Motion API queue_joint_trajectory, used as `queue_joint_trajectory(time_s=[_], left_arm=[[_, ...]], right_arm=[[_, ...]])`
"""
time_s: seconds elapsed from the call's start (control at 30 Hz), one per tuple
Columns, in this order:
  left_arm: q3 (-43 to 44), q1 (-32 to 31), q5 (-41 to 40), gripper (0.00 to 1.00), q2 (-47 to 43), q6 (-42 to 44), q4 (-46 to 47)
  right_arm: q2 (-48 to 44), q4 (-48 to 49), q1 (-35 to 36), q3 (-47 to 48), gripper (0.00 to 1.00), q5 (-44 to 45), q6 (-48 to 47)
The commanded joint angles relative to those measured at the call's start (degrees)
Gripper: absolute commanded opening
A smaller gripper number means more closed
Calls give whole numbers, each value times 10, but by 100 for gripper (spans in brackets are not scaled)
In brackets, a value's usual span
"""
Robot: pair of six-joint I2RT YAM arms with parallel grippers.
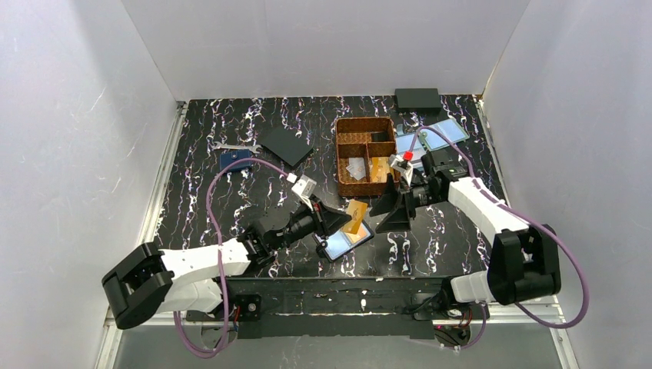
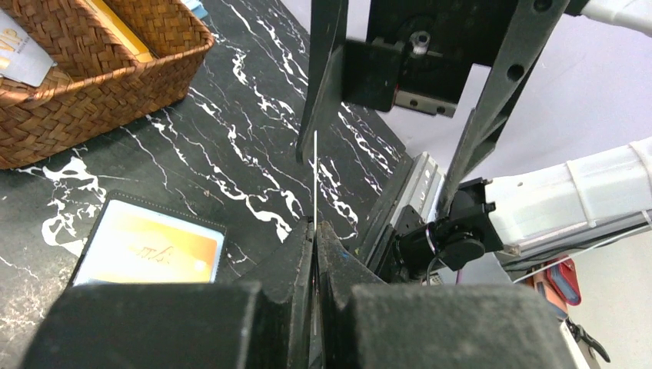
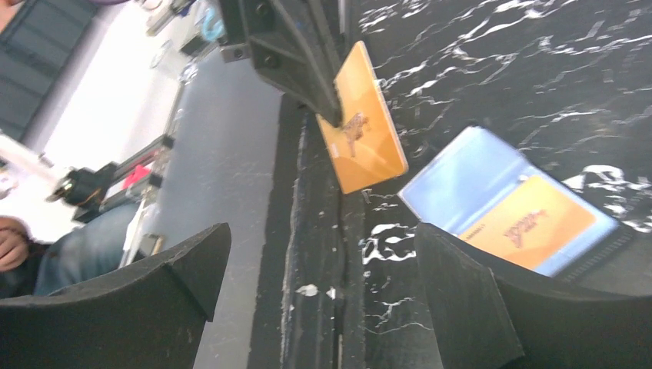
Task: Take the credit cards out of the card holder
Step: Remove the credit card from the card holder.
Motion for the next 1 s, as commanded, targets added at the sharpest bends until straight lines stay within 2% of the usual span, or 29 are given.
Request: queue_joint_trajectory(time_s=[0.0, 0.13, 0.3, 0.37, 0.6, 0.63, 0.83, 0.9, 0.93, 0.97], left_arm=[[16, -5, -23, 0, 15, 13, 64], [20, -11, -24, 0, 26, 3, 85], [20, -18, -37, 0, 40, -11, 107], [18, -21, -40, 0, 49, -16, 121], [12, -26, -58, 0, 50, -19, 139], [12, -27, -60, 0, 53, -20, 141], [16, -32, -70, 0, 71, -28, 150], [18, -34, -71, 0, 77, -30, 153], [17, -34, -72, 0, 78, -31, 153], [15, -35, -74, 0, 79, -32, 153]], right_arm=[[30, -79, 32, 40, 98, -54, -62], [52, -85, 39, 47, 97, -63, -86], [81, -184, 46, 76, 94, -64, -194], [88, -201, 48, 84, 89, -64, -216], [88, -202, 48, 78, 86, -64, -234], [87, -202, 49, 81, 83, -64, -233], [98, -193, 48, 94, 44, -64, -220], [99, -178, 48, 93, 26, -64, -205], [98, -168, 48, 93, 5, -63, -196], [96, -158, 48, 91, 1, -63, -192]])
